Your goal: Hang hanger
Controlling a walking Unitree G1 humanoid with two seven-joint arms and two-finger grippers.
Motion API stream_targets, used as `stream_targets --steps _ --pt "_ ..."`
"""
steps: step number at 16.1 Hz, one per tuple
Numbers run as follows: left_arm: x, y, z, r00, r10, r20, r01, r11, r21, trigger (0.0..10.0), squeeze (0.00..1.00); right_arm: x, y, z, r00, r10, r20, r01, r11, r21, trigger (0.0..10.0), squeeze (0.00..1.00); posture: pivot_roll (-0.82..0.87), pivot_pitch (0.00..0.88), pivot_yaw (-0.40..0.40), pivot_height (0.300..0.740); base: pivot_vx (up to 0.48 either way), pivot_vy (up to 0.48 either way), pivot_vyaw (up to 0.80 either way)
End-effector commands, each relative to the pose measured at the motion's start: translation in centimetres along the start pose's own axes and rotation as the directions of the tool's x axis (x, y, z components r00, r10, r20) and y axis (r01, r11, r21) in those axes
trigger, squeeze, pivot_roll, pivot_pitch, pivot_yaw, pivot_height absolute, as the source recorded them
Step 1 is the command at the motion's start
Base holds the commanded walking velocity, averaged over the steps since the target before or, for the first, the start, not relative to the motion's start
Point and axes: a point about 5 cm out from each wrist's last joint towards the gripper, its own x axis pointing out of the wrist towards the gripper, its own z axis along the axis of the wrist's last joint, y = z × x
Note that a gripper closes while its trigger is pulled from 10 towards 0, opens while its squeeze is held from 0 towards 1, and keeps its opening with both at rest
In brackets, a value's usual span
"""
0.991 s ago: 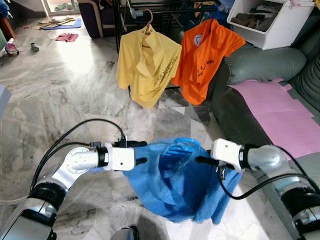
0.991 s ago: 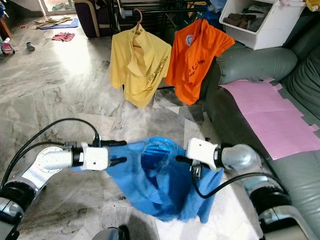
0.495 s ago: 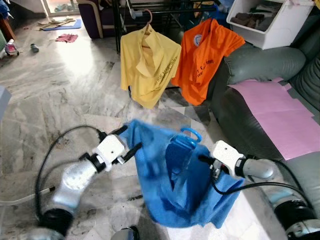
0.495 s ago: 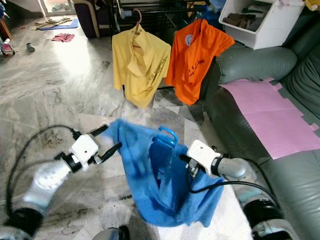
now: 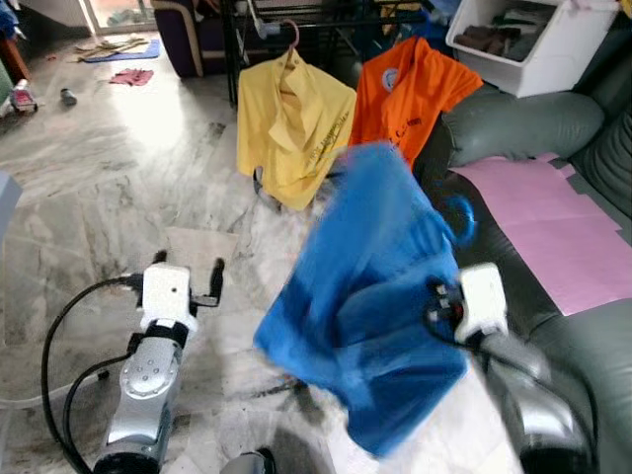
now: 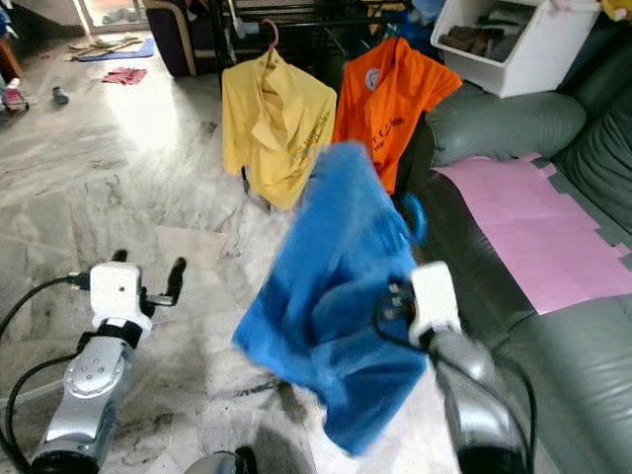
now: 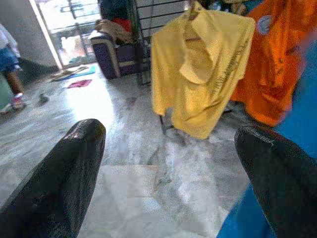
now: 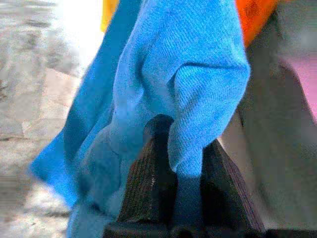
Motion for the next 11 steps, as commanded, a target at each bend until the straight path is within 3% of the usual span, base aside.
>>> stream_targets --steps 1,4,7,9,10,11 --pt "-0.3 0.1 -0.1 1.0 0.016 -0.012 -0.016 1.0 0.007 10.0 1.0 -0.5 -0.5 1.0 0.997 -0.056 0.045 0.055 0.998 0.019 0.0 0.0 -0.01 0.039 -0.013 0.74 0.0 0.0 0.0" --pt "-0.4 0.3 0.6 0.998 -0.057 -0.002 0.057 0.995 0.079 10.0 1.0 -1.7 -0.6 -0.4 0.996 -0.076 -0.037 0.078 0.997 0.028 0.0 0.0 0.0 0.0 -0.01 0.74 0.0 0.0 0.0" --pt "-1.2 0.9 0.8 0.997 -0.078 -0.007 0.078 0.988 0.133 10.0 1.0 -2.1 -1.3 -0.2 0.994 -0.103 -0.046 0.105 0.993 0.052 0.0 0.0 0.0 0.0 0.002 0.74 0.0 0.0 0.0" --pt "-2.8 1.6 -0.3 0.994 -0.062 -0.09 0.073 0.989 0.127 10.0 0.96 -3.4 -1.1 0.3 0.993 -0.116 -0.009 0.116 0.991 0.068 3.6 0.0 -0.01 0.0 0.01 0.74 0.0 0.0 0.0" --pt "-3.4 1.4 -0.6 0.992 -0.076 -0.099 0.087 0.99 0.108 10.0 0.0 -4.1 -0.8 0.2 0.991 -0.136 -0.002 0.135 0.988 0.077 10.0 0.0 -0.03 0.0 0.015 0.74 0.0 0.0 0.0" --pt "-3.6 1.2 -0.8 0.992 -0.062 -0.108 0.071 0.994 0.085 10.0 0.0 -4.6 -0.5 0.1 0.989 -0.146 0.007 0.144 0.985 0.09 10.0 0.0 -0.04 0.0 0.017 0.74 0.0 0.0 0.0"
